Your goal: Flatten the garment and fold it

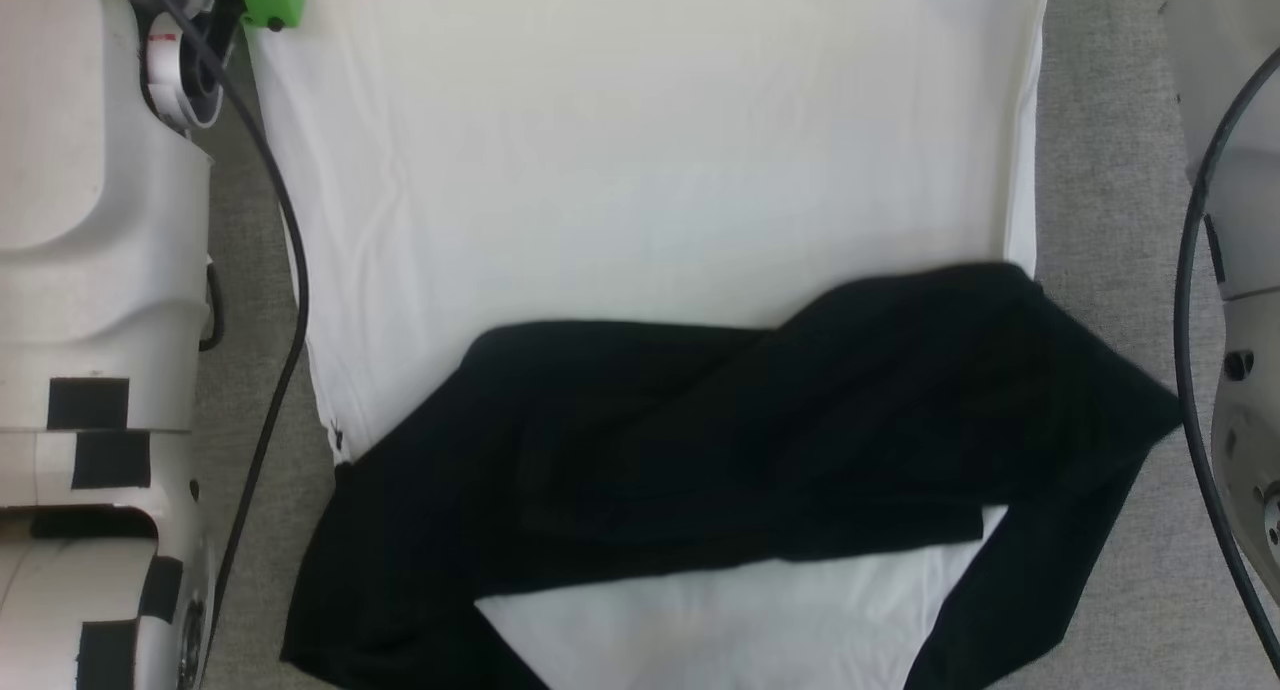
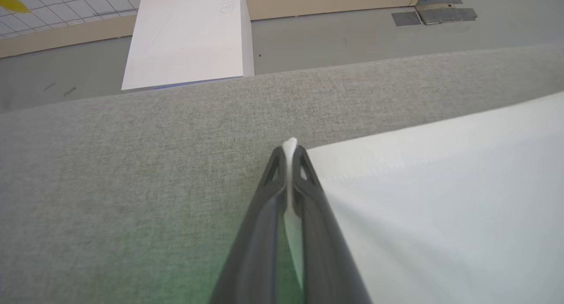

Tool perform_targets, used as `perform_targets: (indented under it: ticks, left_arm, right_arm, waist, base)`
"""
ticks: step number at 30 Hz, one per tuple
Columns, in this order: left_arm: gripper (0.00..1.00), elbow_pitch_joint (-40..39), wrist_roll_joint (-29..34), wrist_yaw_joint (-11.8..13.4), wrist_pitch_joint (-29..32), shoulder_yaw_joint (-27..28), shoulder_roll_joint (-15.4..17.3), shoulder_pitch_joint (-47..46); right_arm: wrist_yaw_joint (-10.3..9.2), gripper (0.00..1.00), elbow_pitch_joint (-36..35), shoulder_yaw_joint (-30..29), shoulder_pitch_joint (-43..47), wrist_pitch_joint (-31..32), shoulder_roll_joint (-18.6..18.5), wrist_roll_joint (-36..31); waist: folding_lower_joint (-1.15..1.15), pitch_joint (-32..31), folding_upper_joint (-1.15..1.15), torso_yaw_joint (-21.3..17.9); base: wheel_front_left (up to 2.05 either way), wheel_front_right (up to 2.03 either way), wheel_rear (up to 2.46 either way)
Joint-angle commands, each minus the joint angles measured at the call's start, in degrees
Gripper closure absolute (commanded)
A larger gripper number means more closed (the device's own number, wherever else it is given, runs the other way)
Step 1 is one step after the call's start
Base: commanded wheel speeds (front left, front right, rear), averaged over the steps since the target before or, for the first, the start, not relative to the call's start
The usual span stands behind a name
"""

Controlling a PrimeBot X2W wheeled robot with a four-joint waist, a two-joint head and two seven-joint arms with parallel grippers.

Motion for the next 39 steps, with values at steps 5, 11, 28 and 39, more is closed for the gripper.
perform_targets:
  ticks: [5, 11, 28, 39]
  left_arm:
    - [1.00, 1.1, 1.8, 0.3, -6.9, -0.3, 1.9, -3.5]
    - [1.00, 2.4, 1.7, -0.7, -14.6, -0.9, 1.6, -4.9]
    - [1.00, -11.5, -8.6, -7.0, -23.5, -2.7, 1.5, 21.6]
    - [1.00, -37.2, -19.6, -6.4, -15.3, -2.1, 3.7, 52.0]
  right_arm:
    - [-0.12, 1.00, -0.7, -2.0, -2.9, -6.5, -0.3, -2.8]
    - [-0.12, 1.00, 0.7, -3.3, -2.6, -10.8, 0.1, -3.5]
    - [-0.12, 1.00, -11.1, 13.4, 22.8, -13.9, -7.2, 16.1]
    - [-0.12, 1.00, -39.1, 10.5, 51.2, -0.7, -16.9, 24.0]
  waist:
    - [-0.01, -0.4, 0.49, 0.4]
    - [-0.01, -2.1, 0.49, 0.8]
    - [-0.01, -20.6, 0.49, 2.4]
    - [-0.01, -28.5, 0.49, 3.5]
  base:
    - [0.00, 0.00, 0.00]
    - [0.00, 0.00, 0.00]
    - [0.00, 0.00, 0.00]
    - [0.00, 0.00, 0.00]
